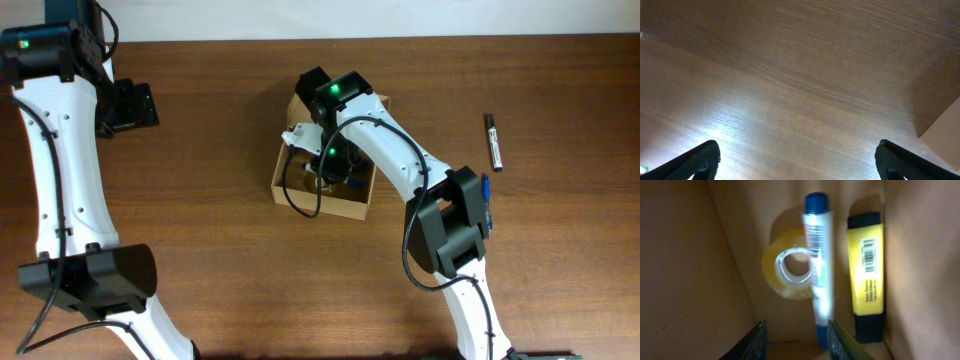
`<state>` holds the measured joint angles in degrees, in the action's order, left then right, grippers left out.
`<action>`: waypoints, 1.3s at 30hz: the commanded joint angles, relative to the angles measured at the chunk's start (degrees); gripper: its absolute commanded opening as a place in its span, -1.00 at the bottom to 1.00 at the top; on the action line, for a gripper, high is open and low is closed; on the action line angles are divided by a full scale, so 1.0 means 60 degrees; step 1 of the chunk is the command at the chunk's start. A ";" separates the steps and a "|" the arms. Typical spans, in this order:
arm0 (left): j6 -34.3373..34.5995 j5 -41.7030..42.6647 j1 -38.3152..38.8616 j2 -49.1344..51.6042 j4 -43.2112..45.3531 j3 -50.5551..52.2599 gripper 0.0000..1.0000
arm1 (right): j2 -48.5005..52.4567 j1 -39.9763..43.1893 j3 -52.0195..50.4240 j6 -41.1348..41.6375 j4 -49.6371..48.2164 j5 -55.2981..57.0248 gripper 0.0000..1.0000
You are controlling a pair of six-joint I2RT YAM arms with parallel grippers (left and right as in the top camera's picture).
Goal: Pack container
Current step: 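Carry the blue-capped marker into the box and release it, then move the right gripper to the black-capped marker and grasp it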
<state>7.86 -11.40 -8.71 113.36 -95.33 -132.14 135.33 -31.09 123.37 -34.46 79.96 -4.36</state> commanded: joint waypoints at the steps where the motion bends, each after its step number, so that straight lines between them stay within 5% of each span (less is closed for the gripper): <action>1: -0.0076 -0.0069 -0.0033 -0.0084 -0.0011 0.0055 1.00 | -0.0248 -0.0084 0.0375 0.0364 0.0066 0.0262 -0.21; 11: -0.0080 -0.0069 -0.0033 -0.0084 -0.0011 0.0055 0.99 | -0.3581 0.0641 0.0743 0.2167 -0.0255 0.1636 0.00; 18: -0.0076 -0.0069 -0.0033 -0.0084 -0.0011 0.0055 1.00 | -0.5220 0.3632 0.0714 0.4018 -0.0816 0.1457 0.04; 26: -0.0080 -0.0069 -0.0033 -0.0084 -0.0011 0.0055 1.00 | -0.4120 0.6590 0.0127 0.4331 -0.0943 0.0506 0.13; 39: -0.0080 -0.0069 -0.0033 -0.0084 -0.0011 0.0055 0.99 | -0.0670 0.6870 -0.0011 0.3530 -0.1672 0.0914 0.15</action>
<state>7.88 -11.40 -8.71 113.36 -95.33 -132.14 129.54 9.74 123.50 -11.29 70.37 0.62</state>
